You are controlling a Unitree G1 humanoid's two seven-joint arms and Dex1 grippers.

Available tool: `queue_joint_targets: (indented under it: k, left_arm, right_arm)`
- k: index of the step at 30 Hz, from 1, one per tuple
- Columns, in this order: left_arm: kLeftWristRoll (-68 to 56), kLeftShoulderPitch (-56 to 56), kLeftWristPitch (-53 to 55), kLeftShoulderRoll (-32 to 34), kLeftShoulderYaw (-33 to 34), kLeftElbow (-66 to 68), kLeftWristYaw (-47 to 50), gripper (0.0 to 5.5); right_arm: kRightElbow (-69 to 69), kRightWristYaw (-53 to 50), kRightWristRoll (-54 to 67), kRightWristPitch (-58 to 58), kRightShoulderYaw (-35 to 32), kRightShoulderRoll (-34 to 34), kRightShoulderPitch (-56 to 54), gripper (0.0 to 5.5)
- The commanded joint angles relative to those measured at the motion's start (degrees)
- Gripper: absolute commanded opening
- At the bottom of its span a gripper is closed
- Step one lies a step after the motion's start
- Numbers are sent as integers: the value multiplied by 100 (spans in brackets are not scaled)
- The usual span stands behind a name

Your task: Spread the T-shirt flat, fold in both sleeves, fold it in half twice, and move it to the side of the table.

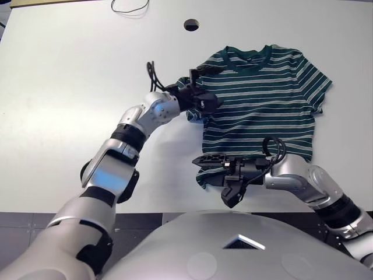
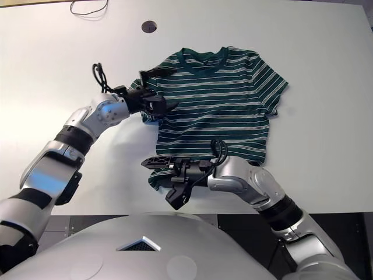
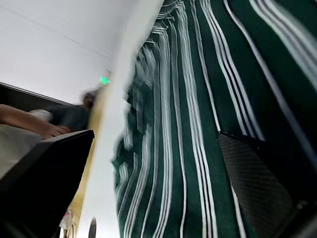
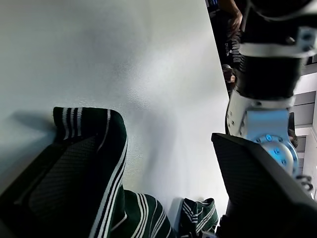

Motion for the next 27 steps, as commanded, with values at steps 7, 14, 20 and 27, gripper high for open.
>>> queue_joint_targets:
  k: [7, 14, 20, 27]
  left_arm:
    - [720, -754, 714, 362, -620, 1640, 686, 465]
    - [491, -679, 554, 478, -494, 1668, 906, 465]
    - [182, -422, 192, 841, -177, 1178, 1348, 465]
    - [121, 98, 302, 1230, 10, 851, 1538, 465]
  right_arm:
    - [-822, 648, 1338, 88, -181, -963, 577, 419]
    - [-1246, 707, 3166, 404, -1113, -1311, 349, 419]
    - [309, 56, 2730, 572, -2211, -1136, -160, 419]
    - [755, -311, 2092, 343, -3001, -1491, 696, 419]
